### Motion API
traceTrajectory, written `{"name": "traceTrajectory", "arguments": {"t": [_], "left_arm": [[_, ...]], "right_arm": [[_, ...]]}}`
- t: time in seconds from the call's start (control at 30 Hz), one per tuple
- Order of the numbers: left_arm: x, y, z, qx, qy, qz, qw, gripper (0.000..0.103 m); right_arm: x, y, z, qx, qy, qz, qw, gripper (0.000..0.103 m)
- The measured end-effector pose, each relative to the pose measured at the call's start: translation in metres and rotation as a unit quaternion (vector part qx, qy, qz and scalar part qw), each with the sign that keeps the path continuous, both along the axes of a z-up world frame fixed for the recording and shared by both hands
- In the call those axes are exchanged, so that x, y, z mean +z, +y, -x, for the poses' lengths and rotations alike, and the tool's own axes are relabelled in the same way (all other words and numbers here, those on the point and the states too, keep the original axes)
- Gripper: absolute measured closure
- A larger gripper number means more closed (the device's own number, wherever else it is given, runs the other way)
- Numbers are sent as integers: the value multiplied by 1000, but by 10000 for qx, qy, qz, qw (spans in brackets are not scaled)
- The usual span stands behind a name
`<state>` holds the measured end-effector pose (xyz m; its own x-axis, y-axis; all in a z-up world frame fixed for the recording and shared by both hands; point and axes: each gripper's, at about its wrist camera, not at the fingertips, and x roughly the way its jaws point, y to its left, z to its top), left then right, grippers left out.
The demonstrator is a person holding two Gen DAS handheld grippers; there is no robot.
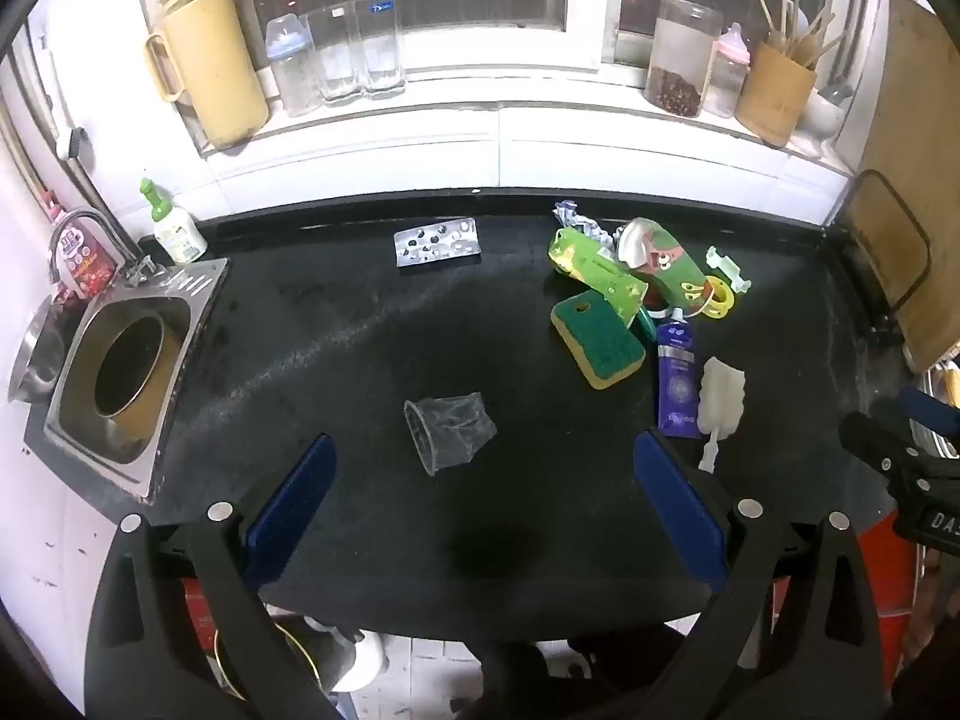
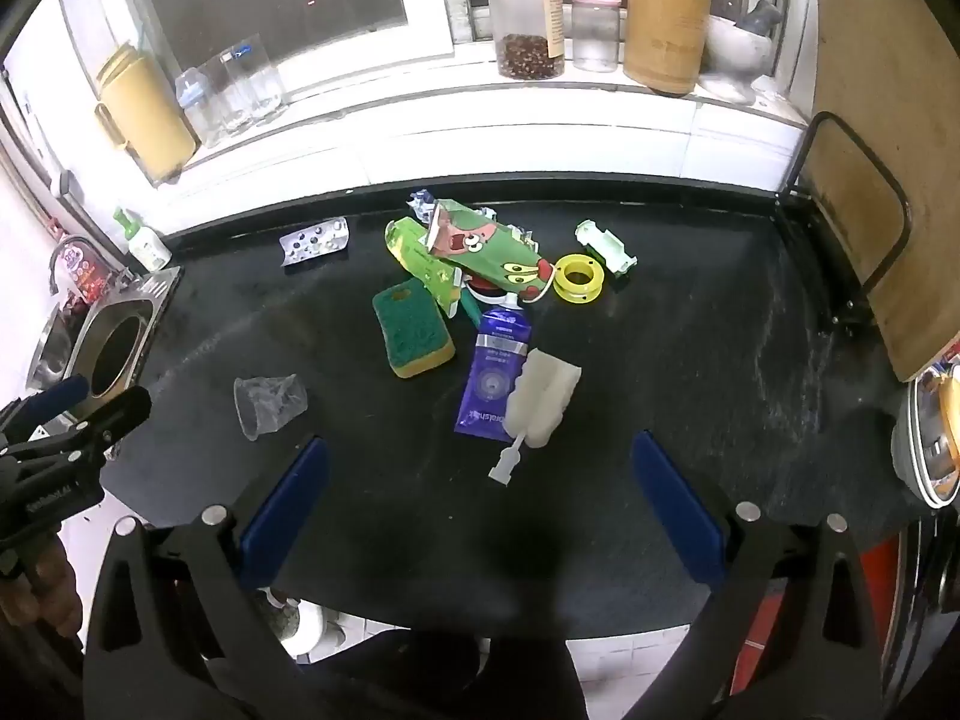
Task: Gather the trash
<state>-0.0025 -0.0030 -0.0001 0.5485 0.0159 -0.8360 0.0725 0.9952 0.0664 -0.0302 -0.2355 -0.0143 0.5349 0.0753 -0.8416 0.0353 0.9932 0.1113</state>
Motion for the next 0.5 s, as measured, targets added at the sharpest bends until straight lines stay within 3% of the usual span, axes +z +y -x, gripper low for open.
{"name": "traceTrajectory", "arguments": {"t": [0.5], "left_arm": [[-7,9,-11,179,288,330,9989,6]], "right_arm": [[1,-7,-12,19,104,-5,9999,6]]}}
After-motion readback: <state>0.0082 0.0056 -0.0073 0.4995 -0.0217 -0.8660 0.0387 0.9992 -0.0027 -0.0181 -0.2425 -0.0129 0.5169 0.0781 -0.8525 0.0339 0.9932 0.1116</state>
